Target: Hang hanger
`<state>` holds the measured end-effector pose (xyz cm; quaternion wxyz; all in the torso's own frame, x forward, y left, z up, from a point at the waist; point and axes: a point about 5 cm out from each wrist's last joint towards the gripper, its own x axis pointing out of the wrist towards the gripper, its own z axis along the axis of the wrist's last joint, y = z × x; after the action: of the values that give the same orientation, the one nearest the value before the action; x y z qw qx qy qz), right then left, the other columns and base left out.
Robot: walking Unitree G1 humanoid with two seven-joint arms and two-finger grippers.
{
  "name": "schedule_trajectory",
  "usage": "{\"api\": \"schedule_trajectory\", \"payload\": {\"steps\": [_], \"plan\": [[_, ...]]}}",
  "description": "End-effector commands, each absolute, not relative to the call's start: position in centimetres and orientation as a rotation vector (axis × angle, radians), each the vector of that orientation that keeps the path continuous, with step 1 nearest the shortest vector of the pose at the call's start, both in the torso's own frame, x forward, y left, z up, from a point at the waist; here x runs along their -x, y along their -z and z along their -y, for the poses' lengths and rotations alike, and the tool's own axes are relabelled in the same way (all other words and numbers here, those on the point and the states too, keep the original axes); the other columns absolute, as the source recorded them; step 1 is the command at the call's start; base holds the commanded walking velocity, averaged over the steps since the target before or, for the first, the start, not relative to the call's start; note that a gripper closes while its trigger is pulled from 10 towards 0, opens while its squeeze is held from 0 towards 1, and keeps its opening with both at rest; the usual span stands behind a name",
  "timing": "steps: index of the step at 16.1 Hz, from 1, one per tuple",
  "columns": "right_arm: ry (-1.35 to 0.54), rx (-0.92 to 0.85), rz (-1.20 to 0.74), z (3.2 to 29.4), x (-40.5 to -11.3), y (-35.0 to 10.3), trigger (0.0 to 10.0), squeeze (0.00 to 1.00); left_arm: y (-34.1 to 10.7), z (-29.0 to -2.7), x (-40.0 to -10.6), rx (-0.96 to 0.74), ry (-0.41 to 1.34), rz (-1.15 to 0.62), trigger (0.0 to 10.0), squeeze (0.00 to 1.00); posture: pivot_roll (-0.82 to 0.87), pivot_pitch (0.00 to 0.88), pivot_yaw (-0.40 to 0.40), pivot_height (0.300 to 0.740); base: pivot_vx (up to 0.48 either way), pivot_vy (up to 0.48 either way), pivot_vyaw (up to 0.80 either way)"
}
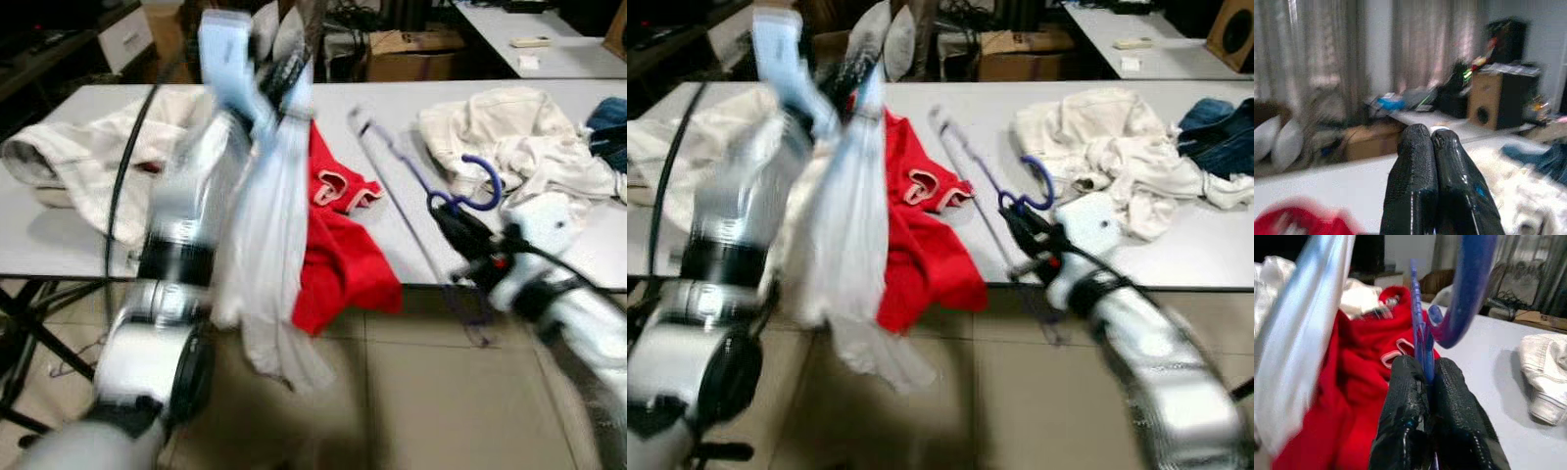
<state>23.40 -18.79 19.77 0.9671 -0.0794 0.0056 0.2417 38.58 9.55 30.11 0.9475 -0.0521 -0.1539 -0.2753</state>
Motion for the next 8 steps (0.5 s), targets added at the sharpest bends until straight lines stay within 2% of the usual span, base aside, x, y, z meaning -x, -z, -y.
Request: {"api": "schedule_trajectory", "payload": {"steps": [1,3,4,5,8], "plan": [[-0.609,0.166,0.017,18.9,-22.6,-21.3,10.0,0.00,-33.9,-11.2,-38.9,0.100,0.543,0.446,10.0,0.00,-0.02,0.000,0.038,0.740,0.296,0.000,0.00],[-0.705,0.218,-0.008,20.0,-21.7,-22.2,10.0,0.00,-36.4,-11.6,-39.5,0.087,0.535,0.499,10.0,0.00,-0.01,0.000,0.030,0.740,0.300,0.000,0.00],[-0.860,0.262,-0.064,21.4,-20.3,-23.3,10.0,0.00,-38.7,-11.9,-39.9,0.051,0.513,0.535,10.0,0.00,0.00,0.000,0.027,0.740,0.296,0.000,0.00],[-0.917,0.260,-0.073,21.7,-19.8,-23.8,10.0,0.00,-39.4,-11.9,-40.0,0.034,0.508,0.542,10.0,0.00,-0.01,0.000,0.028,0.740,0.292,0.000,0.00],[-1.080,0.182,-0.058,20.6,-19.7,-24.8,10.0,0.00,-40.3,-10.8,-40.0,0.012,0.551,0.545,10.0,0.00,0.00,0.000,0.027,0.740,0.294,0.000,0.00]]}}
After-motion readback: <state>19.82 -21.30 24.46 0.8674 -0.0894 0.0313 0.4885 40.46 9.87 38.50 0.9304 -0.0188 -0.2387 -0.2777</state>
